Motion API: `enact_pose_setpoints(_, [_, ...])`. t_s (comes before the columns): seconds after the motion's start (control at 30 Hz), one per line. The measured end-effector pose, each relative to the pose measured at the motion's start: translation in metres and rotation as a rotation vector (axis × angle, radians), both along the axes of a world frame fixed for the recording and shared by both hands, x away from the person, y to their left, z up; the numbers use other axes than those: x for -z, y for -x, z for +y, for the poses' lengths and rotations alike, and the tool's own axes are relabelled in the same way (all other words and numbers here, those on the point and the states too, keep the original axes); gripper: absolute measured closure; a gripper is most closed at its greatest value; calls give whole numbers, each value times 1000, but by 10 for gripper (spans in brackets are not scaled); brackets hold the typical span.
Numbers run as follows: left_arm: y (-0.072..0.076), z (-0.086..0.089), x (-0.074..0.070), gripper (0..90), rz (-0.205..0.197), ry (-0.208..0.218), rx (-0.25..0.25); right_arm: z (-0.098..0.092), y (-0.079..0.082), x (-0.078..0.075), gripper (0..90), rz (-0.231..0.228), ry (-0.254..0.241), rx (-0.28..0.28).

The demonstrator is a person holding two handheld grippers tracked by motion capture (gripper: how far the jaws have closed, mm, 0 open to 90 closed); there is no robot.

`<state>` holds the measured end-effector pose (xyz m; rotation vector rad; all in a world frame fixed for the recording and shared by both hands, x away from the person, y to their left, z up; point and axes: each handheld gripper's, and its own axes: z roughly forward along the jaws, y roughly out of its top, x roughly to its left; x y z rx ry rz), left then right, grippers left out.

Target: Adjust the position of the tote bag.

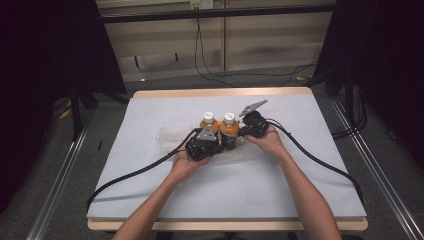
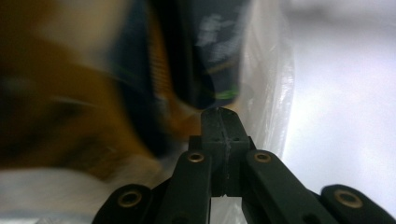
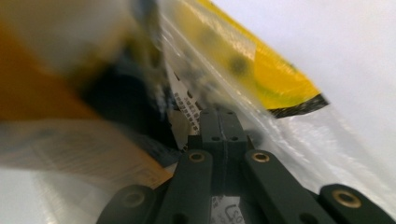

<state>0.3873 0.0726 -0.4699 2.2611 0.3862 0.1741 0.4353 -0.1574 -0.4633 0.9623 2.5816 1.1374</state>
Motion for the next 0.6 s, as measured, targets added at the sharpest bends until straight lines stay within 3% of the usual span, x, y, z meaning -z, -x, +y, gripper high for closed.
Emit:
enact_pose_setpoints(0.1, [5, -1, 2, 900, 22, -3, 13, 1, -6, 9, 900, 27, -1, 11])
enact_pose_setpoints(0.27, [11, -1, 8, 900, 14, -55, 37, 5, -13, 17, 900, 52, -3, 27])
enact_pose_setpoints(0.37, [14, -3, 12, 900, 18, -64, 46, 7, -19, 20, 900, 66, 0, 37])
enact_pose_setpoints(0.43, [15, -3, 11, 900, 17, -77, 62, 9, -23, 18, 900, 73, 34, 49])
enact_pose_setpoints(0.6, [23, -3, 9, 900, 17, -99, 88, 14, -33, 16, 900, 68, 59, 60])
